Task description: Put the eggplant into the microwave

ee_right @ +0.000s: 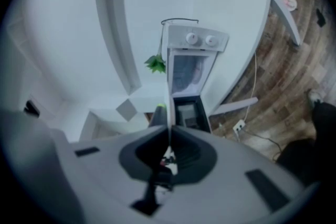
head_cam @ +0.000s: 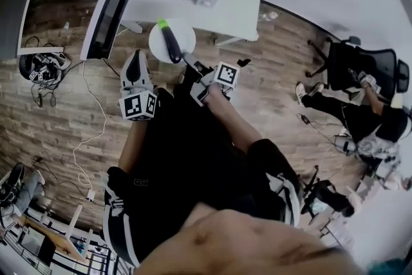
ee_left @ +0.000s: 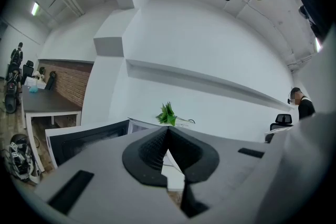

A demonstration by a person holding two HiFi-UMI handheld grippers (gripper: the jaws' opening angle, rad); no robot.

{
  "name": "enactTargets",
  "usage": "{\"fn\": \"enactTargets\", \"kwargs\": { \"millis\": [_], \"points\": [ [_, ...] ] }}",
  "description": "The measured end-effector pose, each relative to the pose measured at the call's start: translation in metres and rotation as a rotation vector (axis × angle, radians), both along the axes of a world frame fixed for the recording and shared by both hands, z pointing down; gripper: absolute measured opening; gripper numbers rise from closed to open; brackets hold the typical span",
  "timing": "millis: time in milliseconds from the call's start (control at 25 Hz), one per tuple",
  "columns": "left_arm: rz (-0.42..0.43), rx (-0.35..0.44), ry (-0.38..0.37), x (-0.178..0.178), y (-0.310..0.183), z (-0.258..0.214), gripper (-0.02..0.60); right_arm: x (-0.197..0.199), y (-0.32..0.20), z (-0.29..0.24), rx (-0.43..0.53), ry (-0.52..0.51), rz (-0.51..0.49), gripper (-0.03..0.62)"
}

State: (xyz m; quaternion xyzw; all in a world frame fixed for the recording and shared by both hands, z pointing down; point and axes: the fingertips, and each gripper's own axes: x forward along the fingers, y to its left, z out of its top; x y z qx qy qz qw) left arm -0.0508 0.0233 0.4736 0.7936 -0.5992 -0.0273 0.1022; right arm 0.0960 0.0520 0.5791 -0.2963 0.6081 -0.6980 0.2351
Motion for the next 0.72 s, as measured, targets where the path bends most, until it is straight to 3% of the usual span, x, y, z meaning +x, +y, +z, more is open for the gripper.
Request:
{"fn": "enactTargets", "kwargs": {
  "millis": [360,720],
  "points": [
    [-0.027,0.001,0.001,0.004,-0.009,-0.007,0.032,0.007,-0.021,-0.009,0.003,0.004,0.004,0.041],
    [0.018,0.008,-0.004,0.004,-0.046,0.0,0.032,0.003,-0.052,-0.007,0.013,0.008,0.02,0.041]
  ]
}}
